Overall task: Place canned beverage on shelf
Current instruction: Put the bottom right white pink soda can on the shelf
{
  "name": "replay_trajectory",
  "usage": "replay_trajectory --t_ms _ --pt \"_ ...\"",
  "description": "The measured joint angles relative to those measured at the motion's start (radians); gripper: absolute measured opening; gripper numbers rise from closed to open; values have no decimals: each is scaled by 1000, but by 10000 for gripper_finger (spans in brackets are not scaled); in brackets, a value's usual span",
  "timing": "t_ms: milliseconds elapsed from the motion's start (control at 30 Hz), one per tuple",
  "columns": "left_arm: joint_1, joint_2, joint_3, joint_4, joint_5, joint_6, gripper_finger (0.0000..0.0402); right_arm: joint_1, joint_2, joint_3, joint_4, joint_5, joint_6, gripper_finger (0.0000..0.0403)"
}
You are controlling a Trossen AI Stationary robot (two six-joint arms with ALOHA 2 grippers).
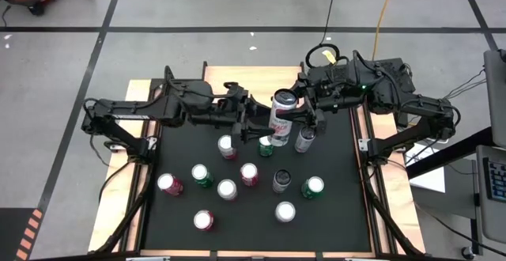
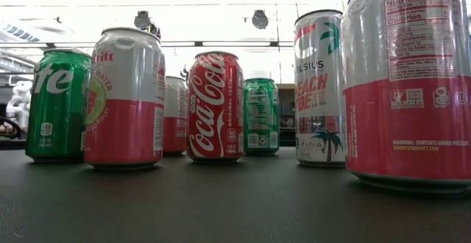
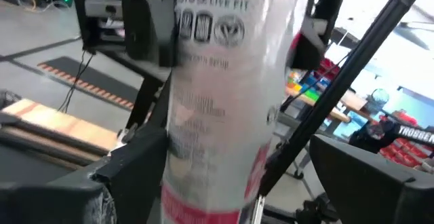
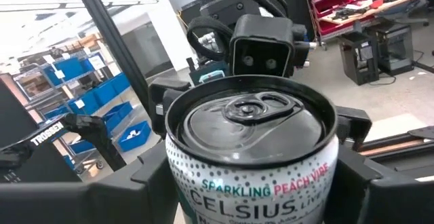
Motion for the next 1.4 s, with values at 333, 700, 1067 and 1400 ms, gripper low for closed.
replay_trajectory --t_ms 333,700,1067,1400 --pt "26 30 0 67 0 -50 363 0 20 0 5 -2 0 240" --pt "25 30 0 64 18 12 302 1 31 0 3 0 -1 240" --pt "26 30 0 62 18 84 240 0 32 0 2 2 -26 242" --pt "25 30 -2 61 25 79 237 -2 14 0 -2 5 25 319"
